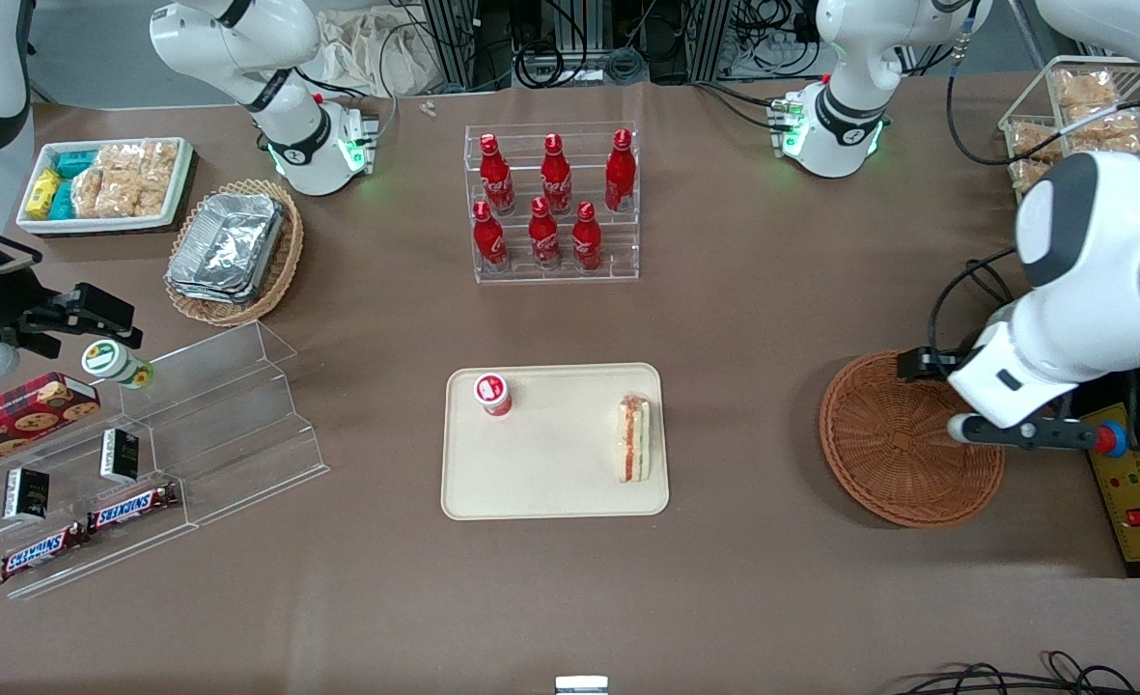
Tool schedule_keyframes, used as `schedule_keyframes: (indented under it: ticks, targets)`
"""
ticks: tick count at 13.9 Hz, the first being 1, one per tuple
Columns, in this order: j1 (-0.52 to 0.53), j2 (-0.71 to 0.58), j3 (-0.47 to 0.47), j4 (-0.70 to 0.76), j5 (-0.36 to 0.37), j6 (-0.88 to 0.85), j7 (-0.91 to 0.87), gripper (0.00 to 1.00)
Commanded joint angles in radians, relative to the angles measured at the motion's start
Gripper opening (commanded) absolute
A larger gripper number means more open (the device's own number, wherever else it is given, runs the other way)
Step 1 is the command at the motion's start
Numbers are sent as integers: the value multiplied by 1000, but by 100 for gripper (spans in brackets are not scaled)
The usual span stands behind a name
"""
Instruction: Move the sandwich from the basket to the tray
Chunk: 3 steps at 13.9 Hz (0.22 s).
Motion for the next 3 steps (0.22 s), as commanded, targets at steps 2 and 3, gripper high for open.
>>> schedule_keyframes:
  ticks: [2,3]
  targets:
    - [5,-11,10,21,-12,-20,99,99]
    - [5,-11,10,21,-15,-20,100,99]
